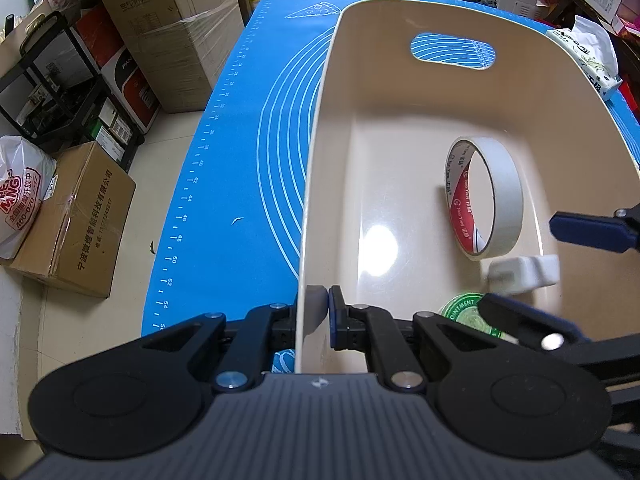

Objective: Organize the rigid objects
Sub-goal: 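Lower the charger plug into the bin and open the right gripper, then grasp the black TV remote with the right gripper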

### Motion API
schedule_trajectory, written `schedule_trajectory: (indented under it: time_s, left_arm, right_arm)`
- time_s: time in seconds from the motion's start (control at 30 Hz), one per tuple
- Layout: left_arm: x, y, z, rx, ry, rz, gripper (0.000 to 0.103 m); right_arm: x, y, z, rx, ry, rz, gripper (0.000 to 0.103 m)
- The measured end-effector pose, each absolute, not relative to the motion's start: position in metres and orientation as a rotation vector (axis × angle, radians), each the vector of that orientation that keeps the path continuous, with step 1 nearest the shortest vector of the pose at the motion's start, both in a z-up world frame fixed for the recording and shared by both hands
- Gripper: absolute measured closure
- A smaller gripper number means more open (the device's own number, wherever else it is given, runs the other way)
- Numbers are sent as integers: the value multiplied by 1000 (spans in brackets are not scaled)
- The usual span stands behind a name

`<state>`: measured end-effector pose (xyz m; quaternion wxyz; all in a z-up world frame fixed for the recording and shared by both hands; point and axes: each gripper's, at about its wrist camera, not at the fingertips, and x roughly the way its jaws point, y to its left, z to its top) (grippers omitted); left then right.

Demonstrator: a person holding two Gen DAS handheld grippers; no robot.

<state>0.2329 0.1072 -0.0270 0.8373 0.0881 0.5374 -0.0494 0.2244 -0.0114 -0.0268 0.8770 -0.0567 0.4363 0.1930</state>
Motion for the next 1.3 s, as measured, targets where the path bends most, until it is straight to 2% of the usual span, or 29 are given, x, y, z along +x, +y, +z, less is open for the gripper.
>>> schedule_trajectory:
  time_s: [0.17,0.73,1.3]
  left_arm:
    - [233,107,-27,188,1139,-106,93]
    - [233,107,-27,184,1137,-106,93]
    - [233,106,-27,187,1136,-106,92]
  right_arm:
    - [219,-25,-10,-77,864,386,20]
    - [226,-116,15,4,807,158,18]
    - [232,-256,-58,215,954,-299,18]
